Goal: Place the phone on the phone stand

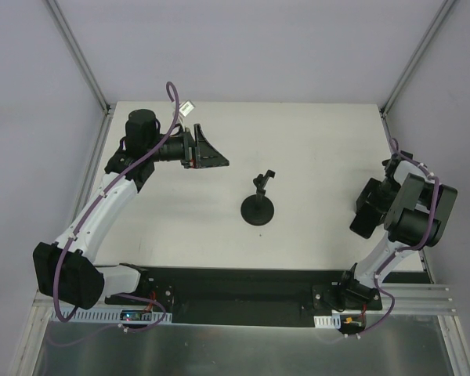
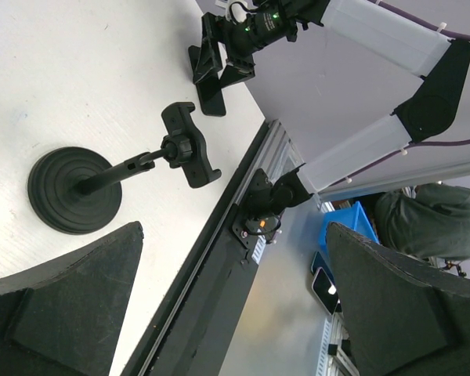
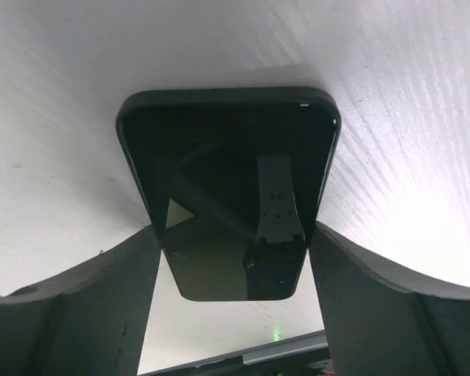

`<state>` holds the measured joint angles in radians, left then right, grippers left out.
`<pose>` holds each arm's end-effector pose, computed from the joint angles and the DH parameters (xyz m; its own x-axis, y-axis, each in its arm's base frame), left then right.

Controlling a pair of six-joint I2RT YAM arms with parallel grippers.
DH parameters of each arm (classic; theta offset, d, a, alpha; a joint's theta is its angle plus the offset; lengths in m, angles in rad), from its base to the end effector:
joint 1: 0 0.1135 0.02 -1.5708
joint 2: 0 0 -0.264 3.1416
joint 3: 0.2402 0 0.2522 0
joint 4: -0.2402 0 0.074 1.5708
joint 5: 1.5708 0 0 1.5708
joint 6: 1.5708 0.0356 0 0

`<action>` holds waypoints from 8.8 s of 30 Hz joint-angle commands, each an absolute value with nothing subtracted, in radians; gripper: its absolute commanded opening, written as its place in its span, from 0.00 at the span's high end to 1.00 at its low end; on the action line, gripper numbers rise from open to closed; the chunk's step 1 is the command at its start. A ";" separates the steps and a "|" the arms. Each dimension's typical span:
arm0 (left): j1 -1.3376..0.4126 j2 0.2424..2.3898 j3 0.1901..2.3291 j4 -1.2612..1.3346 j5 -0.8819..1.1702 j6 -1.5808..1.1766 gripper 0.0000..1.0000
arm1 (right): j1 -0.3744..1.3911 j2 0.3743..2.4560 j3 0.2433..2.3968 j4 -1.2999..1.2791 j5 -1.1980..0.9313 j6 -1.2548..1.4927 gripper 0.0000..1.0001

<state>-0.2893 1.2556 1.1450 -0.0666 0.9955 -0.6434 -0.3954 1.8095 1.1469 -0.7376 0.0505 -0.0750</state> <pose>0.2600 -0.1086 0.3806 -0.7032 -0.1313 -0.6988 0.6561 0.2589 -0.7089 0.3048 -0.1292 0.1587 -0.9363 0.3097 -0.1656 0.3234 0.9442 -0.0623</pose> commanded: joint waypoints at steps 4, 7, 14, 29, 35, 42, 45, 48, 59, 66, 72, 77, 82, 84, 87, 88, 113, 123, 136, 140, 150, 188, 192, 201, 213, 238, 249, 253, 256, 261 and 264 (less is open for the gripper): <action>-0.304 1.255 1.144 -0.049 1.026 -0.630 0.01 | -0.399 1.793 1.101 -0.704 -0.034 -0.104 0.42; -0.304 1.258 1.141 -0.049 1.023 -0.629 0.01 | -0.393 1.778 1.101 -0.704 -0.070 -0.110 0.65; -0.304 1.269 1.141 -0.049 1.019 -0.621 0.01 | -0.377 1.661 1.063 -0.657 -0.089 -0.100 0.87; -0.302 1.289 1.137 -0.054 0.994 -0.595 0.01 | -0.312 1.480 0.861 -0.410 -0.170 -0.078 0.99; -0.302 1.287 1.137 -0.063 0.973 -0.571 0.01 | -0.261 1.393 0.793 -0.315 -0.175 -0.066 0.99; -0.302 1.292 1.140 -0.075 0.957 -0.552 0.01 | -0.230 1.342 0.743 -0.253 -0.233 -0.051 0.99; -0.302 1.289 1.140 -0.080 0.945 -0.543 0.01 | -0.215 1.303 0.712 -0.219 -0.236 -0.046 0.99; -0.302 1.293 1.141 -0.081 0.937 -0.534 0.01 | -0.196 1.264 0.675 -0.167 -0.241 -0.040 0.99; -0.304 1.299 1.186 -0.086 0.965 -0.526 0.01 | -0.127 1.060 0.555 -0.028 -0.252 -0.003 0.99; -0.345 1.284 1.265 -0.115 0.913 -0.583 0.07 | -0.060 0.931 0.593 -0.049 -0.273 -0.012 0.99; -0.451 1.307 1.351 -0.185 0.772 -0.566 0.10 | 0.036 0.867 0.635 -0.042 -0.319 -0.031 0.99; -0.652 1.368 1.517 -0.402 0.395 -0.403 0.19 | 0.100 0.859 0.727 -0.041 -0.390 -0.052 0.99; -0.715 1.483 1.663 -0.439 0.358 -0.466 0.21 | 0.189 0.844 0.833 -0.097 -0.426 -0.142 0.99; -0.774 1.537 1.730 -0.449 0.316 -0.459 0.20 | 0.222 0.828 0.874 -0.130 -0.433 -0.182 0.99; -0.833 1.613 1.821 -0.465 0.288 -0.466 0.13 | 0.245 0.825 0.925 -0.175 -0.460 -0.177 0.99; -0.842 1.632 1.842 -0.469 0.272 -0.466 0.09 | 0.250 0.825 0.931 -0.182 -0.463 -0.164 0.99; -0.928 1.827 1.996 -0.511 0.316 -0.505 0.67 | 0.380 0.778 0.953 -0.262 -0.408 -0.149 0.99; -0.928 1.812 2.010 -0.563 0.328 -0.518 1.00 | 0.396 0.785 0.971 -0.330 -0.387 -0.140 0.62; -0.911 1.674 1.954 -0.563 0.348 -0.483 1.00 | 0.314 0.761 0.887 -0.364 -0.646 -0.055 0.04; -0.900 1.677 1.963 -0.561 0.397 -0.502 1.00 | 0.313 0.756 0.871 -0.337 -0.707 -0.035 0.04; -0.799 1.611 1.844 -0.397 0.652 -0.597 1.00 | 0.160 0.750 0.652 0.242 -1.054 0.494 0.06; -0.792 1.486 1.558 0.121 1.046 -0.637 0.62 | 0.318 0.707 0.660 0.663 -1.215 0.666 0.99; -0.793 1.508 1.569 0.072 1.124 -0.606 0.61 | 0.318 0.712 0.666 0.663 -1.229 0.663 0.99; -0.802 1.506 1.597 0.005 1.037 -0.555 0.84 | 0.322 0.738 0.673 0.650 -1.221 0.672 0.99; -0.805 1.378 1.571 -0.296 0.415 -0.466 1.00 | 0.307 0.727 0.828 -0.175 -0.856 0.131 0.03; -0.739 1.270 1.643 -0.540 0.329 -0.468 1.00 | 0.279 1.044 0.762 0.198 -0.710 -0.261 0.57; -0.756 1.356 1.681 -0.540 0.348 -0.474 1.00 | 0.317 1.130 0.710 0.359 -0.801 -0.321 0.70; -0.756 1.353 1.684 -0.540 0.345 -0.460 1.00 | 0.336 1.157 0.719 0.362 -0.795 -0.330 0.72; -0.758 1.351 1.692 -0.538 0.344 -0.453 1.00 | 0.345 1.172 0.732 0.362 -0.790 -0.337 0.74; -0.759 1.361 1.697 -0.538 0.356 -0.448 1.00 | 0.354 1.174 0.741 0.367 -0.781 -0.341 0.75; -0.759 1.370 1.697 -0.538 0.360 -0.445 1.00 | 0.357 1.173 0.742 0.365 -0.782 -0.342 0.76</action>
